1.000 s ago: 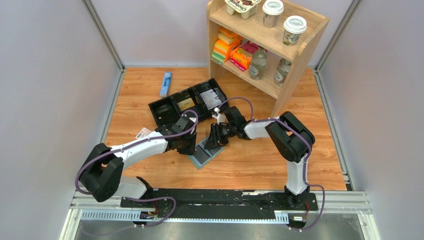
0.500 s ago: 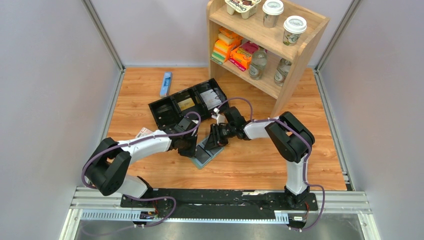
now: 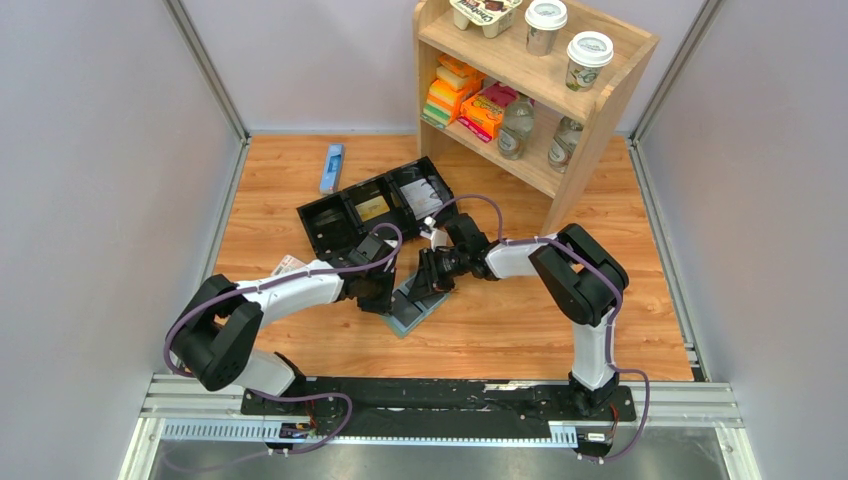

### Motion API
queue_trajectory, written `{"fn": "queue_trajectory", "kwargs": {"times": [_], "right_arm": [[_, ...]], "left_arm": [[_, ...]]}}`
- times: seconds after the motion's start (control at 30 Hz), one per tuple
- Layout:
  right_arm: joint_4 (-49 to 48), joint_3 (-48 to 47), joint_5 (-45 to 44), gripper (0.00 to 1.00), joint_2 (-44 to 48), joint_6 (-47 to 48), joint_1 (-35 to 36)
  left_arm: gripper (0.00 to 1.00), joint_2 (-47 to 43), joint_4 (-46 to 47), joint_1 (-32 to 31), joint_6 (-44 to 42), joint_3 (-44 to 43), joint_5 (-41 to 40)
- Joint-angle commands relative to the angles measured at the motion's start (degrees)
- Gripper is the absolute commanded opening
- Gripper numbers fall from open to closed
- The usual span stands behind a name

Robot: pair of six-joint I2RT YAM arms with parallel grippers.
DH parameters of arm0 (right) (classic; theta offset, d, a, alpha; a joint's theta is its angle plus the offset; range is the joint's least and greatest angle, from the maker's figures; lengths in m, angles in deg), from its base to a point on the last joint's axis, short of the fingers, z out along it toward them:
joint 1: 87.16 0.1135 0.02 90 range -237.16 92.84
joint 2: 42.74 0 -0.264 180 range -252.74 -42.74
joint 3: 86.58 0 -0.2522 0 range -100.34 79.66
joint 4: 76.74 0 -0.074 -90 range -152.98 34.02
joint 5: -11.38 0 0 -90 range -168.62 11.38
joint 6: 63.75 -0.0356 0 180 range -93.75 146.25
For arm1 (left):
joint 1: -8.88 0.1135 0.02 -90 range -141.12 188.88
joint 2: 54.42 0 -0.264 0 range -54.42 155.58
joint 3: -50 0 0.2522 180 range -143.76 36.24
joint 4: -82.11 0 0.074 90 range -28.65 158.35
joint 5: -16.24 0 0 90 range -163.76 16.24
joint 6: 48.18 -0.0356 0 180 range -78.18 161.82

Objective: Take the credit cards out of the card holder
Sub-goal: Remove the credit card from the card holder.

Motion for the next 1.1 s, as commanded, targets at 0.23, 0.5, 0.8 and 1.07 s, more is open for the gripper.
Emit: {"fn": "queue_trajectory", "kwargs": {"times": [0.23, 0.5, 0.8, 1.07], "right_arm": [[-0.3, -1.6, 0.6, 0.12, 0.3, 1.0, 0.5], [-2.5, -1.2, 2.9, 0.00, 0.4, -0.3, 0.5], [-2.5, -1.9, 4.2, 0.10, -1.4, -0.3, 1.0], [-5.0, -1.4, 5.8, 0.04, 0.3, -1.0, 1.5]], "left_arm": [[0.01, 0.7, 2.2, -0.5, 0.9, 3.3, -0.4], [0.00, 0.6, 2.6, -0.5, 1.1, 3.7, -0.4], [0.00, 0.5, 3.6, -0.5, 1.5, 4.4, 0.0], [0.00, 0.6, 3.9, -0.5, 1.7, 4.6, 0.1]]}}
